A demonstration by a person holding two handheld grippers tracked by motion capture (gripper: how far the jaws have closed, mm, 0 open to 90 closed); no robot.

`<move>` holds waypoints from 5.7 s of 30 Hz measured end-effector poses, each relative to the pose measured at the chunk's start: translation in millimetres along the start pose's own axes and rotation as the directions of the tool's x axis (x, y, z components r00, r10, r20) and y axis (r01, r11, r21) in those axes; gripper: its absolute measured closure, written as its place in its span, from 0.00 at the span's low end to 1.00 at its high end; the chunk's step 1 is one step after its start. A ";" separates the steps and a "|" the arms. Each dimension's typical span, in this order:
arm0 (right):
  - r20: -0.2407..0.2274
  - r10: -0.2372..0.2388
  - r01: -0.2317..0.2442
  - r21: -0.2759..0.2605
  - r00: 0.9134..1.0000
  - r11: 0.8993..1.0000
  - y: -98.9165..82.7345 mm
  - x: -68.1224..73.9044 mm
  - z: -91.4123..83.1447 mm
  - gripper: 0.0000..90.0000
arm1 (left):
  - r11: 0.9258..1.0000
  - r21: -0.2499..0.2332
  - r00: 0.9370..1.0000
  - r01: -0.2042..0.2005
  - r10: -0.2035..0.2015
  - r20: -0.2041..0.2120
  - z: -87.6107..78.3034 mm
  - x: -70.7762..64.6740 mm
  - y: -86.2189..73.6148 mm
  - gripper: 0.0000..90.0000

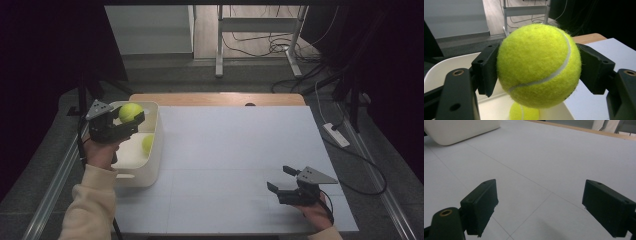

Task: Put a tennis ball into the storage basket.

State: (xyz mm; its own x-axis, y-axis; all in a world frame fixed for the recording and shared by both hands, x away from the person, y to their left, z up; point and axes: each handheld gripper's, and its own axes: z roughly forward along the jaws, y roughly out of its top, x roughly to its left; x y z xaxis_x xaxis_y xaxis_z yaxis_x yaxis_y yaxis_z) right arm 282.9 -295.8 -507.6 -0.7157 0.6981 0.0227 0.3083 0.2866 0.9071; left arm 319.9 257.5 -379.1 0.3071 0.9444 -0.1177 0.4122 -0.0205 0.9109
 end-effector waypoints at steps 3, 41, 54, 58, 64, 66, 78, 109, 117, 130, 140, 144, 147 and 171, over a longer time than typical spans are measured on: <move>-0.001 0.000 0.000 0.001 1.000 1.000 0.0 0.2 0.0 0.15 | 1.000 0.007 1.000 0.007 -0.007 -0.010 1.0 3.5 -0.2 0.29; -0.004 -0.004 0.004 0.007 1.000 1.000 -0.3 0.2 1.3 0.15 | 0.970 0.244 0.992 -0.003 0.034 -0.123 18.0 26.5 -11.4 0.29; -0.004 -0.003 0.003 0.007 1.000 1.000 -0.3 0.3 1.3 0.15 | 0.970 0.243 0.991 0.004 0.029 -0.129 17.5 29.2 -12.4 0.28; -0.006 -0.003 0.003 0.008 1.000 1.000 -0.4 0.3 1.4 0.15 | 0.976 0.214 0.988 0.024 0.009 -0.151 14.8 30.4 -11.0 0.20; -0.005 -0.003 0.003 0.007 1.000 1.000 -0.3 0.3 1.2 0.15 | 0.984 0.176 0.993 0.025 -0.004 -0.121 8.6 26.9 -8.3 0.13; -0.005 -0.003 0.003 0.007 1.000 1.000 -0.3 0.3 1.2 0.15 | 0.985 0.170 0.994 0.022 -0.003 -0.109 7.8 25.6 -8.3 0.13; -0.004 -0.003 0.003 0.008 1.000 1.000 -0.2 0.4 1.1 0.14 | 0.995 0.103 1.000 -0.005 0.004 0.013 -1.4 14.7 -9.2 0.13; -0.007 0.007 -0.007 0.000 1.000 1.000 -0.3 -1.4 1.3 0.14 | 0.998 0.031 0.973 -0.061 0.052 0.226 -17.8 -25.9 -33.9 0.14; -0.010 0.006 -0.006 -0.005 1.000 1.000 -1.4 0.9 -2.6 0.14 | 0.995 0.022 0.956 -0.102 0.091 0.280 -17.7 -41.3 -39.6 0.14; -0.001 0.003 -0.003 -0.002 1.000 1.000 -2.8 1.9 -4.8 0.14 | 0.991 0.008 0.939 -0.132 0.123 0.322 -18.9 -56.2 -51.5 0.14; 0.008 0.002 -0.002 -0.004 1.000 1.000 -3.3 2.4 -8.4 0.14 | 0.982 -0.020 0.912 -0.187 0.181 0.367 -24.2 -73.2 -64.3 0.14; 0.005 0.000 0.000 -0.004 1.000 1.000 -3.1 3.4 -8.1 0.14 | 0.976 -0.023 0.898 -0.216 0.208 0.388 -29.1 -81.5 -70.4 0.14; 0.006 -0.002 0.002 -0.002 1.000 1.000 -2.7 3.7 -7.5 0.14 | 0.972 -0.014 0.893 -0.233 0.220 0.392 -32.3 -86.2 -76.7 0.14; 0.010 -0.007 0.007 0.000 1.000 1.000 -3.2 3.9 -8.1 0.14 | 0.955 0.063 0.858 -0.290 0.231 0.459 -10.8 -95.7 -135.8 0.13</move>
State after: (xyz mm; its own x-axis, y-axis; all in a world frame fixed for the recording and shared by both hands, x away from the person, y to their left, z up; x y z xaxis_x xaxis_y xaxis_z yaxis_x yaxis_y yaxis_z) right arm 274.0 -299.3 -507.0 -0.7115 0.7026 0.0118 0.3029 0.2915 0.9074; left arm 225.3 173.4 -487.3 0.7521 0.6550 -0.0725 0.3582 -0.3139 0.8793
